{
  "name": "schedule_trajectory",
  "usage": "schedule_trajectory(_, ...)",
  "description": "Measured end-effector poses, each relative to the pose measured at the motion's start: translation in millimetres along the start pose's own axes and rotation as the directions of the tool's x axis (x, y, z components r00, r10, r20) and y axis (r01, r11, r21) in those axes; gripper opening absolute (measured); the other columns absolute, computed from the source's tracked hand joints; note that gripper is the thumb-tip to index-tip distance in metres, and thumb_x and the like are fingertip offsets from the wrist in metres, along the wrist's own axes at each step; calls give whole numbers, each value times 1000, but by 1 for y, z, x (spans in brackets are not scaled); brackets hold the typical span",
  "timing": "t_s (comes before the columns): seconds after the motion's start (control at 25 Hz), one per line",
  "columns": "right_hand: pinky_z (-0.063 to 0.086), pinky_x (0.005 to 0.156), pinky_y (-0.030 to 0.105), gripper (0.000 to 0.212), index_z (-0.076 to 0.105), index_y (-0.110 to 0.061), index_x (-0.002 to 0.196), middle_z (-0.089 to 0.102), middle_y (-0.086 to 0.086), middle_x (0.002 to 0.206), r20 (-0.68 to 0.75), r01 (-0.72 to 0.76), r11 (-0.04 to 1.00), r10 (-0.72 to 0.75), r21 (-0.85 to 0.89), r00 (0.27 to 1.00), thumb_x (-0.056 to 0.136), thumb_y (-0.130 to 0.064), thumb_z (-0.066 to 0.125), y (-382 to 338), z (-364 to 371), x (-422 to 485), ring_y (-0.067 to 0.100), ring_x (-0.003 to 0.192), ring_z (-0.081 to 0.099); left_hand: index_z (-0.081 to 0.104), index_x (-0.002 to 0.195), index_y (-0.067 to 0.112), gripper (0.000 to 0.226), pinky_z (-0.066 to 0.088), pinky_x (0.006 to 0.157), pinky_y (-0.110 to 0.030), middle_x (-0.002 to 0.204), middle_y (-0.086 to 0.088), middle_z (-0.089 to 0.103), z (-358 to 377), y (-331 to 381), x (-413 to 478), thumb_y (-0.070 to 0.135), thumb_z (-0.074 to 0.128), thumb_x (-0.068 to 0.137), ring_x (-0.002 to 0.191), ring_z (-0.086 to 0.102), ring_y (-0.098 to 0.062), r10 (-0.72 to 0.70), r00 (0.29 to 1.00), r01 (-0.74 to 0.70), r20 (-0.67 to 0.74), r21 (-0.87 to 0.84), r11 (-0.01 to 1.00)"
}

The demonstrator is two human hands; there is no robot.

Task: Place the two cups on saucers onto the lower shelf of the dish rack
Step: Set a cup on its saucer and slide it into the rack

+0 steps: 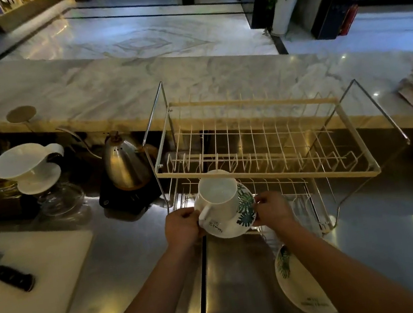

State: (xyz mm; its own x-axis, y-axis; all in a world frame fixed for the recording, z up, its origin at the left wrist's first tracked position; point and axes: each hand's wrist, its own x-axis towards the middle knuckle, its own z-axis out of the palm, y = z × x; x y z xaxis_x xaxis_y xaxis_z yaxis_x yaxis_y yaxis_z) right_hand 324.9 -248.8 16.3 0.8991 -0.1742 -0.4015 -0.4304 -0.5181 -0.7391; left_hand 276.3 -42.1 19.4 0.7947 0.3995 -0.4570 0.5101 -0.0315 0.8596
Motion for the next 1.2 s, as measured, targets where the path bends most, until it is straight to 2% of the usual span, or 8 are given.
schedule_trajectory(0.24,64,67,55,19,74,-3,87,77,23,93,28,-14,979,9,202,1000,87,6,57,0,4,30,35,79,77,75,74,24,17,65,77,-50,88,-12,78,22,13,27,13,73,87,75,76,-30,-73,995,72,-73,-21,997)
schedule_trajectory(0.44,63,70,59,20,74,-7,90,78,19,97,35,-68,951,60,303,998,88,5,59,2,15,40,36,85,77,78,77,19,18,63,80,-54,89,-18,79,27,13,31,6,70,86,83,76,-35,-108,987,94,-116,-120,988)
schedule_trajectory(0.52,64,69,57,20,74,-13,85,78,16,94,26,-61,944,55,325,998,88,3,61,2,15,39,33,82,78,78,81,10,19,65,77,-49,93,-25,77,26,12,30,-2,63,88,83,75,-35,-174,978,145,-114,-228,963)
schedule_trajectory(0.64,65,68,53,18,66,-20,79,76,14,90,25,-58,951,53,302,998,91,-7,66,4,14,36,29,77,78,68,83,4,16,62,53,-30,80,-20,76,21,7,14,-1,57,93,66,74,-23,-291,955,230,-57,-477,848)
schedule_trajectory(0.84,66,61,44,14,59,-17,93,70,10,74,74,-108,951,90,291,993,91,-6,67,10,12,29,19,51,74,65,104,0,14,58,79,-38,103,-23,71,30,-8,-13,4,54,96,93,70,-32,-326,933,356,155,-532,768)
schedule_trajectory(1.0,64,71,53,21,64,-4,105,73,23,95,56,-113,933,100,341,993,87,6,63,7,17,25,37,74,76,61,123,-3,28,58,74,-35,101,-19,71,38,-3,-10,8,52,98,92,69,-29,-316,932,359,174,-545,757)
schedule_trajectory(1.08,65,69,50,20,65,-1,101,73,28,96,46,-111,906,101,409,994,85,10,62,3,22,23,39,74,75,61,124,-3,30,58,72,-34,96,-16,71,39,-2,-4,8,55,97,87,69,-26,-309,939,338,150,-564,754)
schedule_trajectory(1.2,62,57,36,21,68,-6,93,73,26,95,33,-88,863,82,497,996,83,11,61,-4,29,24,36,78,73,62,127,-3,33,59,73,-35,113,-24,71,42,5,7,5,59,95,98,69,-32,-332,938,325,103,-597,734)
